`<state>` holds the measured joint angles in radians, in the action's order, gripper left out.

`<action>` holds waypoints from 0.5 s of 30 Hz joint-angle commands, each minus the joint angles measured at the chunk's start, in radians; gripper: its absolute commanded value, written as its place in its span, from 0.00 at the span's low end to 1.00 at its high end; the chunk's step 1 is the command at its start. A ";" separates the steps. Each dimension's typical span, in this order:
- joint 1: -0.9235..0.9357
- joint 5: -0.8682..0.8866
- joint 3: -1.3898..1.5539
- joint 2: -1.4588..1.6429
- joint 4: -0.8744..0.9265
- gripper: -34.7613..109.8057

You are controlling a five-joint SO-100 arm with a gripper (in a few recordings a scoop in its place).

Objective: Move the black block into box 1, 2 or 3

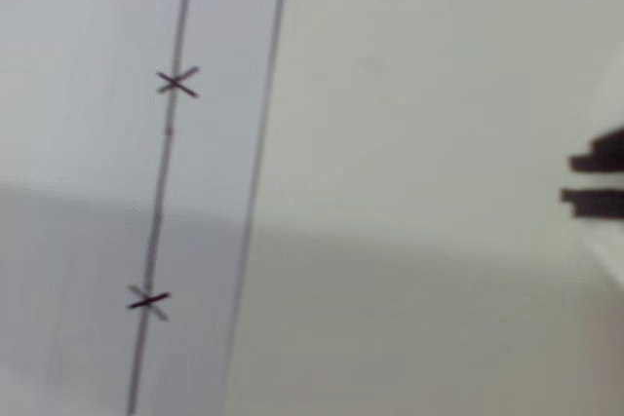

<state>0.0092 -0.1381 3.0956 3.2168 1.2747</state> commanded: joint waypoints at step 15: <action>-0.002 0.112 0.011 0.015 0.066 0.24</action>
<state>0.0092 -0.0215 3.0956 3.2306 1.3192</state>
